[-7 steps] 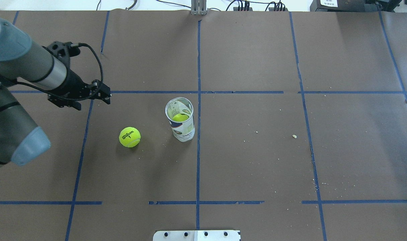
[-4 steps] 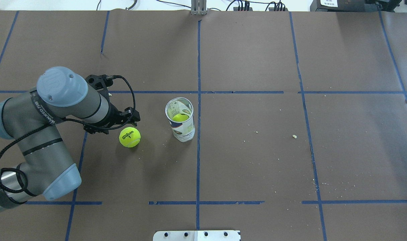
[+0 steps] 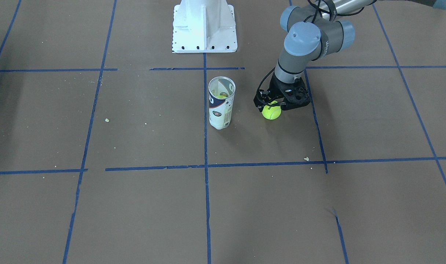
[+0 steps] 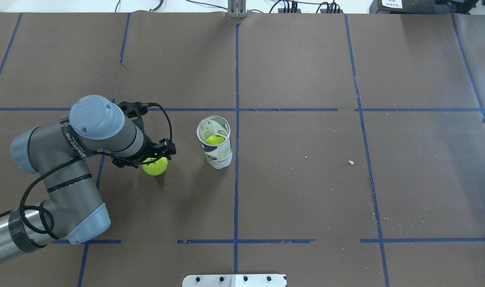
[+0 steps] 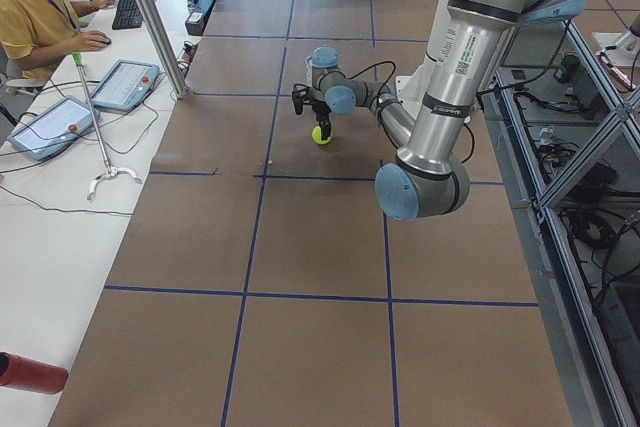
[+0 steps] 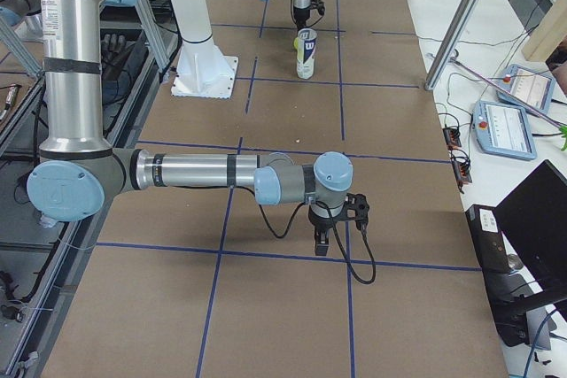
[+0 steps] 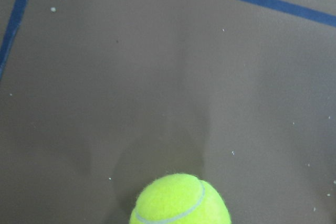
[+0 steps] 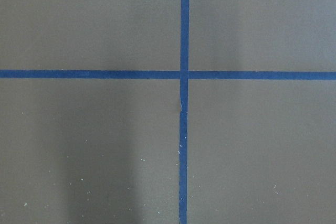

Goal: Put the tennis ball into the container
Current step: 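Close the left gripper around the tennis ball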

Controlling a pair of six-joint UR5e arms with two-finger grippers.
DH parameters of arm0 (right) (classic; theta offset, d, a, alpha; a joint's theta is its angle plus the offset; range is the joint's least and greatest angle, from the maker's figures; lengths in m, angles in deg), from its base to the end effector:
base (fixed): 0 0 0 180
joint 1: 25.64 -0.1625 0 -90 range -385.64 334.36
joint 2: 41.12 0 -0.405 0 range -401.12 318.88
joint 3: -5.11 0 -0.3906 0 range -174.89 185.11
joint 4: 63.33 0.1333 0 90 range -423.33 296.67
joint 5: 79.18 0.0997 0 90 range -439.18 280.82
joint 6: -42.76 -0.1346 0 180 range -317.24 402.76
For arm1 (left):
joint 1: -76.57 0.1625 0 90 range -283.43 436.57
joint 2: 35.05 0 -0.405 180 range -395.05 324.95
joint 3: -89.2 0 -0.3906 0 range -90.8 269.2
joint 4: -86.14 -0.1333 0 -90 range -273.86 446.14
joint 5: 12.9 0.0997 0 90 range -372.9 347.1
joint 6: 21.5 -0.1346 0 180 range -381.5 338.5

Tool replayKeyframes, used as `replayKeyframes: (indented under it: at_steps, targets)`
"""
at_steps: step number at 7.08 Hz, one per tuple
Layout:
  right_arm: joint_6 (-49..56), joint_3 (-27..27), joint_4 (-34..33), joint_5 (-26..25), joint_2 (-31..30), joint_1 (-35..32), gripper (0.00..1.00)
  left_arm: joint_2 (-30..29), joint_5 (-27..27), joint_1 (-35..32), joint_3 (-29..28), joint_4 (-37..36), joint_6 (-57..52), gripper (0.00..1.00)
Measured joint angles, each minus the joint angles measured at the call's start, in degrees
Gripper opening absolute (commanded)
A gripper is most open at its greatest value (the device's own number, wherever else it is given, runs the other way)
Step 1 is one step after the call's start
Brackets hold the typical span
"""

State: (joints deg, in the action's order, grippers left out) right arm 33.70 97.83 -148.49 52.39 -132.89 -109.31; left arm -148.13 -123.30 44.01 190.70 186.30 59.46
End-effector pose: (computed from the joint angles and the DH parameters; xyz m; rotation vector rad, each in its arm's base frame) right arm -0.0100 -0.4893 0.6510 -0.0014 -0.7313 0.0088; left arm 0.4929 -0.4172 0.3328 -0.0415 0.8436 -0.2469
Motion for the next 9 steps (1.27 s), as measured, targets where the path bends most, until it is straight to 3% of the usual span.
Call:
replayKeyframes:
  at_steps: [1,3,4,5,7,9]
  targets:
    - [0.0,0.0,0.0,0.0,-0.02,0.0,1.0,-0.02,0.01,0.14,-0.98,0.96,0.0,0.95]
    - [0.0,0.0,0.0,0.0,0.0,0.0,1.0,-0.01,0.01,0.37,-1.82,1.68,-0.22,0.79]
    - [0.0,0.0,0.0,0.0,0.01,0.0,1.0,-0.01,0.01,0.51,-2.11,1.75,-0.38,0.59]
    - [0.0,0.0,0.0,0.0,0.01,0.0,1.0,0.0,0.01,0.62,-2.26,1.77,-0.47,0.03]
    - [0.0,0.0,0.0,0.0,0.02,0.0,1.0,0.1,-0.16,0.64,-0.77,1.38,-0.52,0.0]
    - [0.0,0.0,0.0,0.0,0.02,0.0,1.0,-0.66,-0.32,-1.53,8.44,-5.55,-0.3,0.0]
